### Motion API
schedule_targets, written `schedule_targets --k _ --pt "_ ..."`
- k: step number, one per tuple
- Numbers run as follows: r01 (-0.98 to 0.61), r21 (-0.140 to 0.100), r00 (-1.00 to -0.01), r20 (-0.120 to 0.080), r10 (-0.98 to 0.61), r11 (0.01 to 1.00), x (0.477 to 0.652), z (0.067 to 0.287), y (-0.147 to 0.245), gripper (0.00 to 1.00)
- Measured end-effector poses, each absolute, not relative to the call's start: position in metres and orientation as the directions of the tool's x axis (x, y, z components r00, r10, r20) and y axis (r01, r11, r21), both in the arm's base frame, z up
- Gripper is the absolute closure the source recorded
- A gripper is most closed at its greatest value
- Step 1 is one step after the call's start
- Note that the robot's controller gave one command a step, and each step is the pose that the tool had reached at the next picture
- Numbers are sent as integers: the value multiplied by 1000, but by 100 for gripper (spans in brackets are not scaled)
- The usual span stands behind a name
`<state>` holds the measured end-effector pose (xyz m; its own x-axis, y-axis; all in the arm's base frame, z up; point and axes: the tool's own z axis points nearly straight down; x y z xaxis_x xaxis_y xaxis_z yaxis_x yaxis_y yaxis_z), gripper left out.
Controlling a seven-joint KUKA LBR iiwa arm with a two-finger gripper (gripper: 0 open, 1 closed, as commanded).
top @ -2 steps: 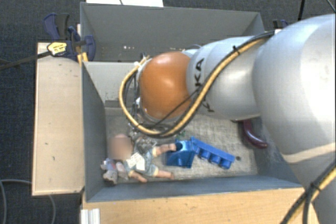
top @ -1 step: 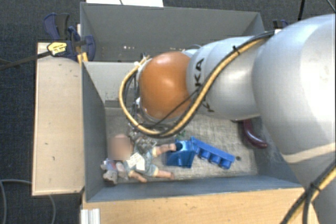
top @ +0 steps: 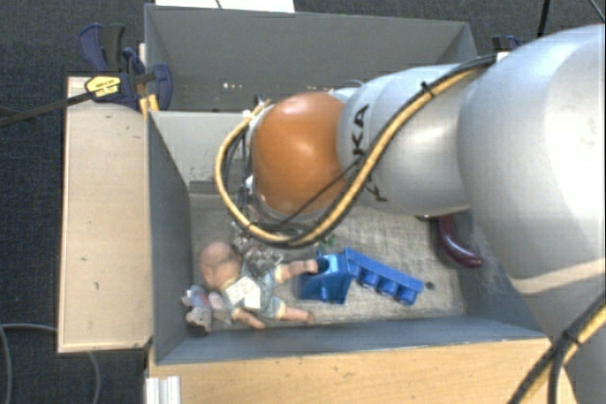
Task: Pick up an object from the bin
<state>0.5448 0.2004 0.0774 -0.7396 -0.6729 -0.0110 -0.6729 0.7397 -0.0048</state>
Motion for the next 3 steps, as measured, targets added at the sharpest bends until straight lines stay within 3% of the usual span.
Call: schedule_targets --k 3 --pt "-671 -1 -742 -4 -671 742 545 110 201 100"
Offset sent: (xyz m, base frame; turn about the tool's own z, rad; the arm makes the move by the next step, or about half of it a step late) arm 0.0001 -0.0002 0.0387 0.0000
